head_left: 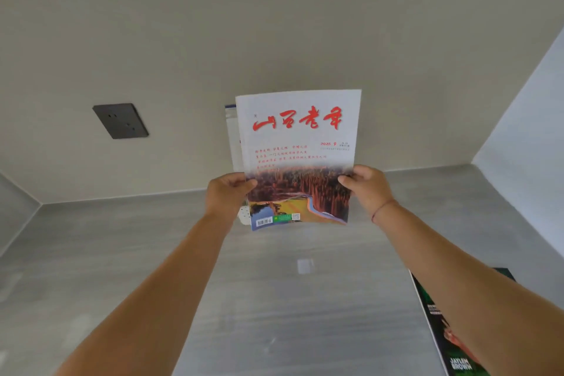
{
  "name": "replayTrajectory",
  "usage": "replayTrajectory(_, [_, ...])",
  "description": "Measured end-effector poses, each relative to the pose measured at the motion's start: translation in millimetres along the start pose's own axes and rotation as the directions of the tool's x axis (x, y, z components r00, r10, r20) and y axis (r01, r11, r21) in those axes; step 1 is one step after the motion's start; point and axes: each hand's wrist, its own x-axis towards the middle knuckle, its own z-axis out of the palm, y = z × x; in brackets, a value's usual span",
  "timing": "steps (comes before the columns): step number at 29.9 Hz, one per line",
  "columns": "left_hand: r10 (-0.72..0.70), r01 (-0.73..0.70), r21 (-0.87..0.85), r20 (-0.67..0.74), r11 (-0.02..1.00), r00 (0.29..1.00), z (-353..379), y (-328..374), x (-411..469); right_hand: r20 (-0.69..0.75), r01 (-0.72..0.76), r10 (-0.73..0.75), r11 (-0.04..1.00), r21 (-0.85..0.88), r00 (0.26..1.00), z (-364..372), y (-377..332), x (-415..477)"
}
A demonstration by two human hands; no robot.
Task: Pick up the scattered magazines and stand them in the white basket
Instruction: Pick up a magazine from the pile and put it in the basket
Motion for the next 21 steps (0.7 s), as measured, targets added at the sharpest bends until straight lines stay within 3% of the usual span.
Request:
replayTrajectory(6, [0.119, -0.118, 0.017, -0.081, 0.993, 0.99, -9.2, 13.8, 56.9, -0.055, 0.111, -0.122, 0.98, -0.168, 0.991, 34.8, -37.6, 50.9])
replayTrajectory(21, [0.015, 0.021, 0.209, -0.171, 0.978, 0.985, -3.3, -68.4, 107.2, -0.169, -0.128, 0.086, 0.958, -0.257, 0.982, 84.9, 29.3, 81.3])
